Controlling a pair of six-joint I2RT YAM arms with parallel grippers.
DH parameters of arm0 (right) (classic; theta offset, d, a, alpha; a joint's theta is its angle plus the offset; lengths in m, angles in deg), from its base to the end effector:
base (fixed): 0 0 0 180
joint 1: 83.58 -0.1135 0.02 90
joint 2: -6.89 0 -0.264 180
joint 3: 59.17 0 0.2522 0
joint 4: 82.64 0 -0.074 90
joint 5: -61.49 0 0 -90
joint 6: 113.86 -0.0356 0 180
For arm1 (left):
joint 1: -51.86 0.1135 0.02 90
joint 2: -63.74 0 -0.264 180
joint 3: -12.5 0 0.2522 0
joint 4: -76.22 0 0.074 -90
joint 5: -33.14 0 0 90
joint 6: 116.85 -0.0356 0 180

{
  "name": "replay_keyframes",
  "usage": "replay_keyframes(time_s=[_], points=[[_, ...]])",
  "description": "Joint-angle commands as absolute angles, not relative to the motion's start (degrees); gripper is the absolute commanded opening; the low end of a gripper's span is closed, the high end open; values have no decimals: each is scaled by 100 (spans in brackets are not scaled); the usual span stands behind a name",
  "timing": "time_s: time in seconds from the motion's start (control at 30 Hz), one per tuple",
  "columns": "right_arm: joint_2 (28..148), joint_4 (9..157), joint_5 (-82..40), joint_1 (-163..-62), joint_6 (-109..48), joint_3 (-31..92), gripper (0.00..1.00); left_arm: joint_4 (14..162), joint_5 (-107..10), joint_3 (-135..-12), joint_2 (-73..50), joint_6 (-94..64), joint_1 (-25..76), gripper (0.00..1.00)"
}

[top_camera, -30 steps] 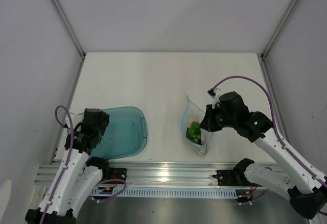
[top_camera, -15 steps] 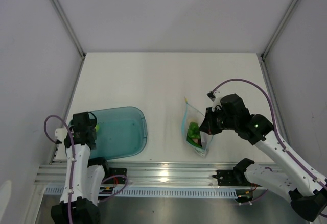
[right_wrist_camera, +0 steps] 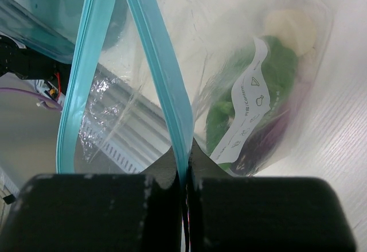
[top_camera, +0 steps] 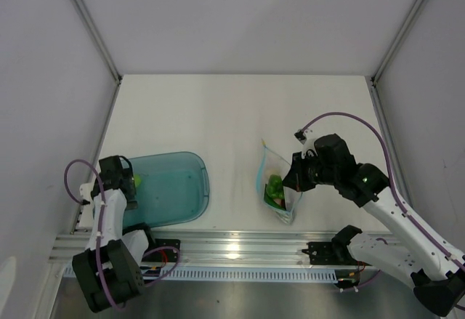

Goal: Place the food in the zip-top bag and seal the zipper
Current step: Pick up the fake vegetable from the bin.

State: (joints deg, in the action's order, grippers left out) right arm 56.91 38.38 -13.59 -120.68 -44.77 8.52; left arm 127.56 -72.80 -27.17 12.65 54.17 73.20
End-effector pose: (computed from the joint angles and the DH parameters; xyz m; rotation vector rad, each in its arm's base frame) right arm 0.1317 0.1111 0.3208 -0.4783 2.3539 0.8007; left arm 0.1370 0.0640 0.1728 -2.0767 1.5580 0.0023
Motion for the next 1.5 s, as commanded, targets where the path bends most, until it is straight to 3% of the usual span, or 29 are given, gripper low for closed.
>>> replay_keyframes(time_s=[0.0, 0.17, 0.3, 0.4, 0.53, 0.7, 0.73, 0.8, 1.03, 1.23, 1.47], points=[[5664, 4026, -1295, -12050, -4425, 829, 0, 12408, -7101, -2824, 883, 5463, 7497, 89], [5769, 4035, -1331, -12050, -4416, 847, 0, 12312, -7101, -2930, 556, 5410, 7568, 88], [5787, 4026, -1357, -12050, -4451, 838, 0, 12127, -7031, -2851, 512, 5305, 7673, 77], [5796, 4018, -1392, -12050, -4487, 847, 0, 12109, -7092, -2859, 565, 5200, 7673, 65], [5805, 4000, -1418, -12058, -4531, 856, 0, 12100, -7083, -2824, 836, 4954, 7673, 40], [5840, 3982, -1462, -12050, -4557, 891, 0, 12109, -6847, -2754, 1249, 4629, 7673, 27], [5849, 3974, -1497, -12050, -4548, 899, 0, 12083, -6759, -2728, 1320, 4437, 7673, 15], [5849, 3974, -1524, -12050, -4539, 908, 0, 12030, -6425, -2658, 1540, 4356, 7673, 1], [5989, 3886, -1647, -12050, -4478, 1101, 0, 11626, -5170, -2297, 2558, 4110, 7603, 1], [6033, 3895, -1673, -12050, -4522, 1198, 0, 10354, -3843, -1972, 3691, 3749, 7243, 1], [6051, 3895, -1603, -12050, -4671, 1277, 0, 9061, -3612, -2278, 4090, 3731, 5742, 1]])
